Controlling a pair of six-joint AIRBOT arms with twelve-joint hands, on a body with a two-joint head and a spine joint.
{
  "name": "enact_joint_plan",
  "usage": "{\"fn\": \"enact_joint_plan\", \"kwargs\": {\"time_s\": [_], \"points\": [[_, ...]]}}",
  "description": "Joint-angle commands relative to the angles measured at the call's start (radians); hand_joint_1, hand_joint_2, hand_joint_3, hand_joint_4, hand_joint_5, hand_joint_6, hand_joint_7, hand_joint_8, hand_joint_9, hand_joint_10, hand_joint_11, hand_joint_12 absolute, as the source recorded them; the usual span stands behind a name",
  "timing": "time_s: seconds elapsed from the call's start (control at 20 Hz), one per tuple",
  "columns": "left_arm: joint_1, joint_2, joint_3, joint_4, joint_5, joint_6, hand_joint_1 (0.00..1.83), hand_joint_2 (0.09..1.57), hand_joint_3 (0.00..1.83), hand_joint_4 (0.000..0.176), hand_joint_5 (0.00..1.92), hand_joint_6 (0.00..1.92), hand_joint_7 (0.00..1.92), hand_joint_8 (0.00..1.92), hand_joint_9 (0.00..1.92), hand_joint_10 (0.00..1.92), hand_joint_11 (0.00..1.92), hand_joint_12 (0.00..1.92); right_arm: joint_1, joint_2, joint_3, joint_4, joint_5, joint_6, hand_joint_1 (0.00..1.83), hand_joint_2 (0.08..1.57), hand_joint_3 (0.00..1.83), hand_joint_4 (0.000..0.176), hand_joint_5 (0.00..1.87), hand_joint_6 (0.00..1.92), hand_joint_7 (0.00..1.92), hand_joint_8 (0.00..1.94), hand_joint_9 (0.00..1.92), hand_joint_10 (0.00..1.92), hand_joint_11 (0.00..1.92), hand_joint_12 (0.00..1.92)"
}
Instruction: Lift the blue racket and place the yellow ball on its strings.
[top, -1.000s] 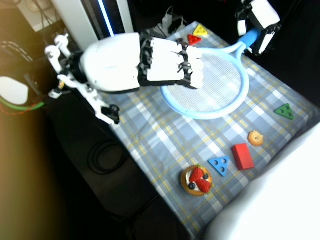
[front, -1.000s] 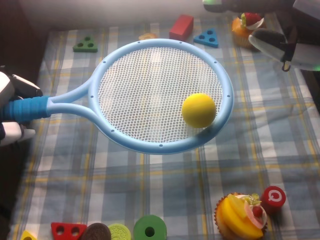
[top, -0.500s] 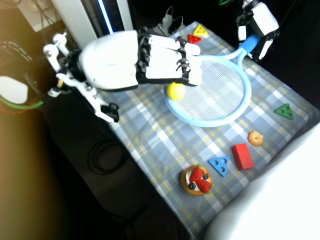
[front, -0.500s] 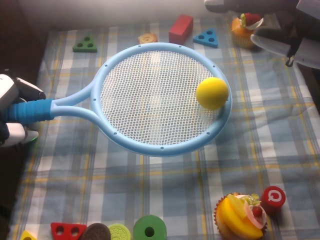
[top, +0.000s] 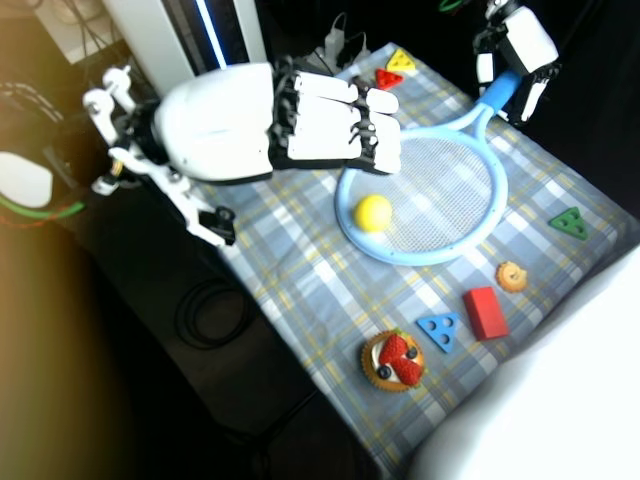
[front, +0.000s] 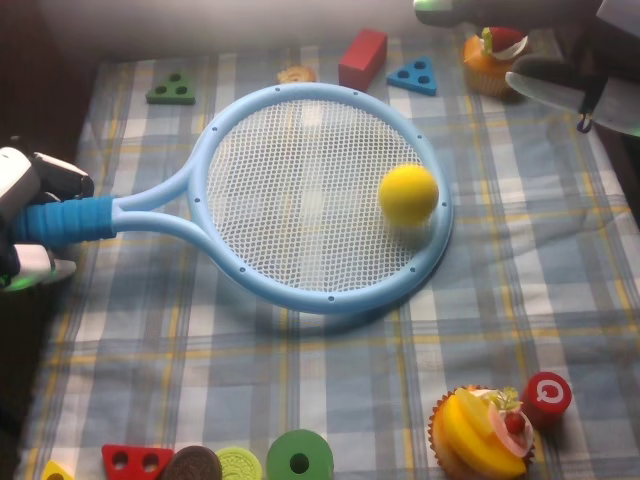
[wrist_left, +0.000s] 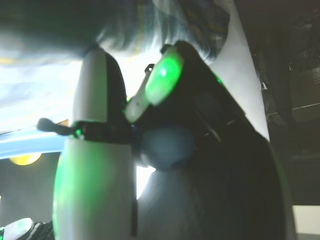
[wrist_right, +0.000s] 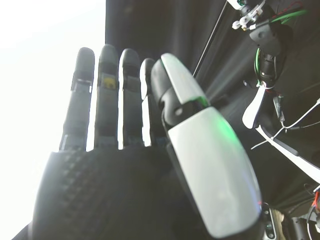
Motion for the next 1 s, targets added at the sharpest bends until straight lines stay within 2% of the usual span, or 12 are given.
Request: {"fn": "enact_joint_plan", "kwargs": {"time_s": [0.0,0.45,0.5,0.55,0.6,0.65,0.7,0.75,0.8,0.85,0.9,0.95], "points": [[-0.006,-0.005,0.009,0.021,-0.084,-0.005,1.83,1.15,0.00,0.176,0.77,1.92,0.99,1.92,1.29,1.92,1.38,1.92,0.007,-0.001,-0.003,0.046,0.108,-0.003,0.98,1.44,0.01,0.000,0.44,0.00,0.52,0.00,0.48,0.00,0.21,0.58],[-0.004,-0.013,0.012,0.010,-0.077,-0.005,1.70,1.12,0.00,0.176,0.73,1.92,0.83,1.92,1.09,1.92,1.22,1.92,-0.006,-0.001,-0.003,0.055,0.108,-0.004,1.01,1.44,0.01,0.000,0.46,0.00,0.53,0.00,0.50,0.00,0.23,0.61],[-0.004,-0.013,0.009,0.011,-0.081,-0.005,1.59,1.12,0.00,0.176,0.72,1.92,0.76,1.92,0.97,1.92,1.06,1.92,-0.006,-0.001,-0.003,0.055,0.108,-0.004,0.99,1.44,0.01,0.000,0.46,0.00,0.53,0.00,0.50,0.00,0.22,0.61],[-0.002,-0.013,0.005,0.012,-0.085,-0.005,1.50,1.11,0.00,0.000,0.65,1.86,0.65,1.92,0.82,1.92,0.88,1.92,-0.007,-0.001,-0.003,0.056,0.108,-0.004,1.00,1.44,0.00,0.000,0.46,0.00,0.52,0.00,0.49,0.00,0.22,0.60],[0.002,-0.012,0.000,0.013,-0.091,-0.005,1.24,1.21,0.03,0.000,0.76,1.35,0.68,1.69,0.74,1.85,0.79,1.90,-0.008,-0.001,-0.003,0.057,0.108,-0.004,0.97,1.44,0.01,0.000,0.46,0.00,0.52,0.00,0.49,0.00,0.22,0.60],[0.008,-0.009,-0.011,0.013,-0.102,-0.005,1.15,1.10,0.00,0.000,0.64,0.70,0.67,0.87,0.73,0.97,0.62,1.28,-0.010,-0.001,-0.003,0.059,0.108,-0.004,0.97,1.46,0.01,0.000,0.46,0.00,0.52,0.00,0.50,0.00,0.23,0.60],[0.013,-0.004,-0.020,0.015,-0.111,-0.005,1.05,1.03,0.00,0.029,0.60,0.26,0.63,0.42,0.68,0.65,0.52,1.19,-0.011,-0.001,-0.003,0.060,0.108,-0.004,0.96,1.46,0.01,0.000,0.46,0.00,0.52,0.00,0.50,0.00,0.23,0.59],[0.019,0.004,-0.036,0.023,-0.127,-0.005,1.05,1.03,0.00,0.029,0.60,0.26,0.63,0.42,0.68,0.65,0.52,1.19,-0.014,0.000,-0.004,0.063,0.109,-0.004,0.96,1.46,0.01,0.000,0.46,0.00,0.52,0.00,0.50,0.00,0.23,0.59],[0.023,0.016,-0.055,0.035,-0.147,-0.006,0.92,0.97,0.00,0.105,0.47,0.01,0.57,0.03,0.62,0.20,0.35,1.09,-0.018,0.002,-0.005,0.066,0.110,-0.004,0.96,1.46,0.01,0.000,0.45,0.00,0.52,0.00,0.50,0.00,0.23,0.59],[0.025,0.024,-0.067,0.044,-0.158,-0.007,0.92,0.97,0.00,0.105,0.47,0.01,0.57,0.03,0.62,0.20,0.35,1.09,-0.020,0.004,-0.007,0.067,0.113,-0.004,0.96,1.46,0.01,0.000,0.45,0.00,0.52,0.00,0.50,0.00,0.23,0.59],[0.031,0.046,-0.096,0.070,-0.187,-0.020,0.81,0.95,0.00,0.159,0.24,0.00,0.34,0.00,0.42,0.01,0.09,0.98,-0.027,0.009,-0.010,0.074,0.123,-0.004,0.96,1.45,0.01,0.000,0.46,0.00,0.52,0.00,0.50,0.00,0.23,0.59],[0.042,0.071,-0.124,0.097,-0.218,-0.044,0.76,0.94,0.00,0.173,0.14,0.00,0.26,0.00,0.32,0.00,0.02,0.86,-0.033,0.014,-0.014,0.080,0.133,-0.004,0.99,1.45,0.00,0.000,0.46,0.00,0.52,0.00,0.49,0.00,0.19,0.66]]}}
